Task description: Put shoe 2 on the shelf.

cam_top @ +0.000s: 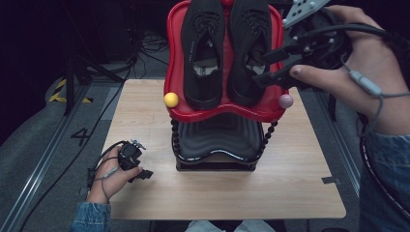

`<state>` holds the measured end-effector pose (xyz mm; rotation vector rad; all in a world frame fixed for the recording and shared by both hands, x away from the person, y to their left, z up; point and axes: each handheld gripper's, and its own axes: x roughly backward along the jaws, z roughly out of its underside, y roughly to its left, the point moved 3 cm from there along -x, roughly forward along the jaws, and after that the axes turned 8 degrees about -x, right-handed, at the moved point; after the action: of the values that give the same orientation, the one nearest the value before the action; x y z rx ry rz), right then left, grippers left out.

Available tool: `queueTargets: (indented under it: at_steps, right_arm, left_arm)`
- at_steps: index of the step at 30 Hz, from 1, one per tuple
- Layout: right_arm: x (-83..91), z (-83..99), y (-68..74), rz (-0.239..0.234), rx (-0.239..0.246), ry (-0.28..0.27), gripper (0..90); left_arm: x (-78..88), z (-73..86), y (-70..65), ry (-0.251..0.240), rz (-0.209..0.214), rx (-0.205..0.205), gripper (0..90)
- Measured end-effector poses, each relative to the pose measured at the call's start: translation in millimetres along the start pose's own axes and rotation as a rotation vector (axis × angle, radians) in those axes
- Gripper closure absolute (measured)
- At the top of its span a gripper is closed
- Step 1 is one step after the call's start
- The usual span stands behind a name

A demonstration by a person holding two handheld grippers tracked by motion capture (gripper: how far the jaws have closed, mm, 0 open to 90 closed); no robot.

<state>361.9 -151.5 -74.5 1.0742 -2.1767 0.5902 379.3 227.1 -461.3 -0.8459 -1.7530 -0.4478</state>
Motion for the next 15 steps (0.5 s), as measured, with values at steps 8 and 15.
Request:
queueTargets:
  at_steps: [8, 15]
  right_arm:
    - [30.6, 18.7, -9.0, 0.022, -0.044, -0.052, 39.9]
    - [42.4, 44.3, -29.5, 0.064, -0.116, -0.039, 39.9]
  left_arm:
    - [-2.4, -6.3, 3.1, 0.001, 0.007, -0.010, 27.9]
    - [1.7, -8.5, 6.4, -0.003, 0.004, 0.000, 27.5]
